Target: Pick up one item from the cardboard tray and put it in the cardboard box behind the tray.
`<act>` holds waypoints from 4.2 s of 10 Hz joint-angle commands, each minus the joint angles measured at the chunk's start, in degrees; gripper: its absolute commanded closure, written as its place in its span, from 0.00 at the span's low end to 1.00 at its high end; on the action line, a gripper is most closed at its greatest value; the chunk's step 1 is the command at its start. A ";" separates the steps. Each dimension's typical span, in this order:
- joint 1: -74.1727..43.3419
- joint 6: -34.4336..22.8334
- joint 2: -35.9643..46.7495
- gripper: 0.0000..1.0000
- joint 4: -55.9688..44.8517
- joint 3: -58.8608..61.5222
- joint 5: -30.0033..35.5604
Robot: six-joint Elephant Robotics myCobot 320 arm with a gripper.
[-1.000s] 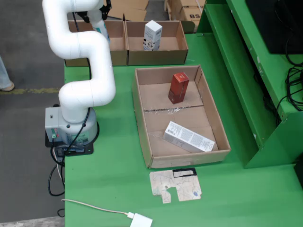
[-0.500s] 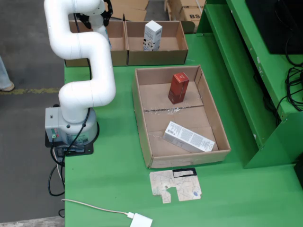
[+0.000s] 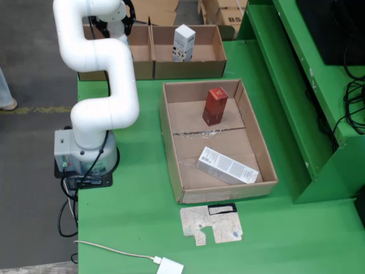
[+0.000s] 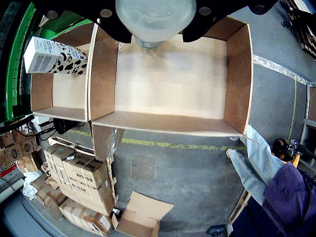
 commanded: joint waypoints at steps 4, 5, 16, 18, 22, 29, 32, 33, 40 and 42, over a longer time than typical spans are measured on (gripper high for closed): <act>-0.61 0.70 -0.51 1.00 -0.81 1.49 0.02; -0.46 1.41 -0.71 1.00 -3.36 1.49 -0.04; -0.66 1.26 -1.42 1.00 -3.09 1.49 -0.01; -0.66 1.26 -1.42 1.00 -3.09 1.49 -0.01; -0.66 1.26 -1.42 0.80 -3.09 1.49 -0.01; -0.66 1.26 -1.42 0.10 -3.09 1.49 -0.01; -0.66 1.26 -1.42 0.00 -3.09 1.49 -0.01; -0.66 1.26 -1.42 0.00 -3.09 1.49 -0.01; -0.66 1.26 -1.42 0.00 -3.09 1.49 -0.01; -0.66 1.26 -1.42 0.00 -3.09 1.49 -0.01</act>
